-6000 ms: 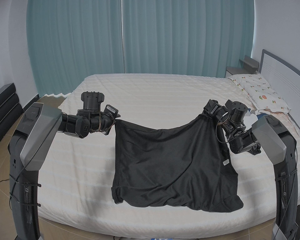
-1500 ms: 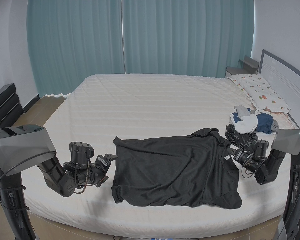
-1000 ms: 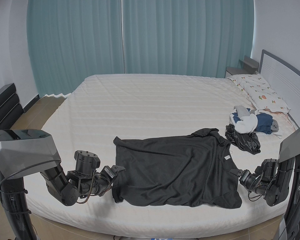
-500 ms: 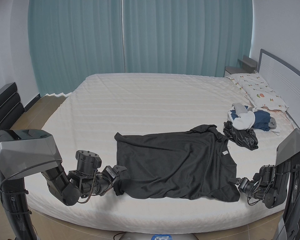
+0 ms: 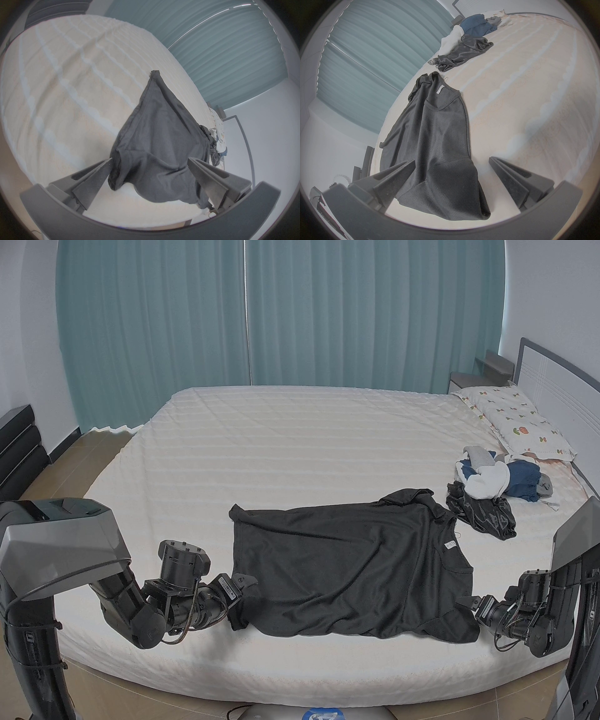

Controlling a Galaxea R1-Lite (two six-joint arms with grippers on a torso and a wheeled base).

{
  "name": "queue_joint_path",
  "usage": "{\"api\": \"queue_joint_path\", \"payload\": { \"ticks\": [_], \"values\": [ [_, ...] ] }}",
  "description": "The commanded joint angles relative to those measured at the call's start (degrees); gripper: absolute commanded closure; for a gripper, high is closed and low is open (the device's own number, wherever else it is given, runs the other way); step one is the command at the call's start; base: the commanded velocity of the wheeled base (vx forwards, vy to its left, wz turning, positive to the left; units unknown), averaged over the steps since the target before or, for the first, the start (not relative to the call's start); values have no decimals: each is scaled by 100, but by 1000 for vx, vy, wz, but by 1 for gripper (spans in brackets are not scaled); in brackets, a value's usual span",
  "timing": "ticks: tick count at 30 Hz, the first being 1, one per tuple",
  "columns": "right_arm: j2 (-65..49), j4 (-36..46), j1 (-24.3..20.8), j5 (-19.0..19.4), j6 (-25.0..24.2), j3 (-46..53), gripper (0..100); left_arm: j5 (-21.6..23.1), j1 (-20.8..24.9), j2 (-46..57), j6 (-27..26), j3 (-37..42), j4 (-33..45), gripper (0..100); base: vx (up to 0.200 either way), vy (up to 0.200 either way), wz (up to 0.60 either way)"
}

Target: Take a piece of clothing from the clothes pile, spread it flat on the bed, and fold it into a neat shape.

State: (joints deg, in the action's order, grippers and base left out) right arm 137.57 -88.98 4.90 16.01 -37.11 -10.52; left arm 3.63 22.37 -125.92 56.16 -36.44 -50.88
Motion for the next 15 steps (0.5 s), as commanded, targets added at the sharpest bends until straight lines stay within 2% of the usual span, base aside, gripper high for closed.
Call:
{"api": "queue_joint_path", "payload": {
  "ticks": [1, 9, 15],
  "values": [
    [-11, -76, -7, -10, 2, -3, 0, -196, 13, -223, -114, -136, 17, 0, 0, 0, 0],
    [-73, -67, -51, -19, 28, 6, 0, -284, 75, -434, -308, -285, 35, 0, 0, 0, 0],
    [-178, -67, -121, -27, 46, 68, 0, -354, 118, -636, -826, -320, 43, 0, 0, 0, 0]
  ]
}}
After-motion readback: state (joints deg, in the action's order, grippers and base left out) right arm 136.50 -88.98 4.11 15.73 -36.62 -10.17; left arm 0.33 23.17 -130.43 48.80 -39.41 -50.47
